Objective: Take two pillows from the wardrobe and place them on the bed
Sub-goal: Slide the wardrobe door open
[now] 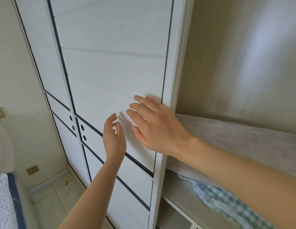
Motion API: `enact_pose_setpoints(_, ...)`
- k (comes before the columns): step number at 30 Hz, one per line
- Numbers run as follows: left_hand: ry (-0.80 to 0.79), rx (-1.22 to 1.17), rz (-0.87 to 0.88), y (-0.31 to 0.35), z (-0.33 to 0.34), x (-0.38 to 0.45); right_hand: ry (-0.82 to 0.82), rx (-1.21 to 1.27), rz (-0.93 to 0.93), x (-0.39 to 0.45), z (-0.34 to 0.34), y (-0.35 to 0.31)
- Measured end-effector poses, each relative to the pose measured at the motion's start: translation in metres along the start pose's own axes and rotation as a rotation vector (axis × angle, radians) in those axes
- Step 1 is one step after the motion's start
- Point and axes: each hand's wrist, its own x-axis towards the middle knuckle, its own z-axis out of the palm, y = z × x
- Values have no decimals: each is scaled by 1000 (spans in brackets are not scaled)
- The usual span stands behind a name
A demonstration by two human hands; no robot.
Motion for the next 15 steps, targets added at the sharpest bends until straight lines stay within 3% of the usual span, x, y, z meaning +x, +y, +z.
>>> enact_pose_setpoints(6,124,-50,131,41,3,-69,153,159,78,-78,-38,26)
enact_pose_setpoints(9,126,-70,179,57,17,-113,152,178,129,-125,-50,46)
enact_pose_setpoints(15,-65,-99,170,69,80,-206,1,124,406,-231,-51,97)
